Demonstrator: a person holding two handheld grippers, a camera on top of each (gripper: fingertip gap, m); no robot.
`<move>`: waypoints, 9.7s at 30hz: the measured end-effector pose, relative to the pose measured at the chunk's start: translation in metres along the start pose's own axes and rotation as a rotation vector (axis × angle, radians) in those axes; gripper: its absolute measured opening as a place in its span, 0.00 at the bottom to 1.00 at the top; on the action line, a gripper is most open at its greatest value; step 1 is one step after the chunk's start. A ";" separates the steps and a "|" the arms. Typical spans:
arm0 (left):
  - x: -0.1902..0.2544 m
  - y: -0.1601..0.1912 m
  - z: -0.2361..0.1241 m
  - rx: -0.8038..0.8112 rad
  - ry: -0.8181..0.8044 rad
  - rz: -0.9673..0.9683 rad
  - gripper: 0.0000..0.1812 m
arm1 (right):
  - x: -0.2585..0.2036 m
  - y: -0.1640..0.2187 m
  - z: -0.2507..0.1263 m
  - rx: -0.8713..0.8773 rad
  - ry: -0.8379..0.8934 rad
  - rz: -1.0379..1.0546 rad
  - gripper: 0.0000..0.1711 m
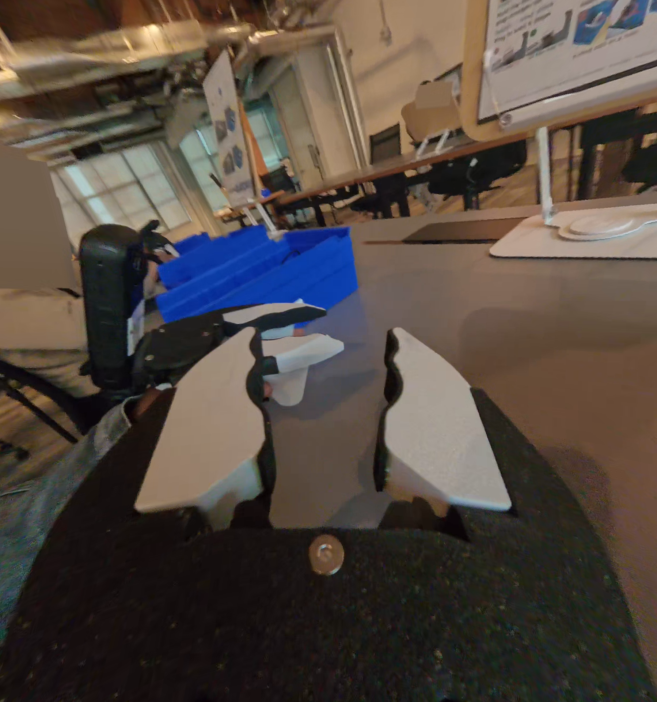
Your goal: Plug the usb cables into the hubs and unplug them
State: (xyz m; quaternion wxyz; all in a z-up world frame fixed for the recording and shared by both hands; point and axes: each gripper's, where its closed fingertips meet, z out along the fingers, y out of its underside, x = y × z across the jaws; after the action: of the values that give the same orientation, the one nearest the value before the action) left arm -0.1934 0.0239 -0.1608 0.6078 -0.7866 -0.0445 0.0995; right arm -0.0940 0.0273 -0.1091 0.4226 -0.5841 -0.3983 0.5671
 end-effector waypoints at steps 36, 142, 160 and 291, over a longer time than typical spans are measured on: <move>0.181 -0.111 -0.156 0.694 1.205 -0.251 0.45 | 0.000 0.015 -0.009 -0.042 0.137 0.038 0.41; -0.094 -0.220 -0.134 0.337 -0.366 0.536 0.23 | -0.076 -0.075 -0.042 0.008 0.073 -0.734 0.21; 0.029 -0.118 -0.096 0.345 0.088 0.906 0.23 | -0.073 -0.054 0.011 -0.120 -0.147 -0.430 0.06; -0.058 -0.114 -0.079 0.258 -0.215 0.684 0.25 | 0.194 -0.087 -0.182 -0.572 0.716 -0.663 0.35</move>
State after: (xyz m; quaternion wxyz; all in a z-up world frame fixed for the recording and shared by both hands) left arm -0.2276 -0.0324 -0.0261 0.6254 -0.6579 0.1702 0.3835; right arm 0.0972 0.2313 -0.0896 0.5119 -0.6749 -0.5300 0.0400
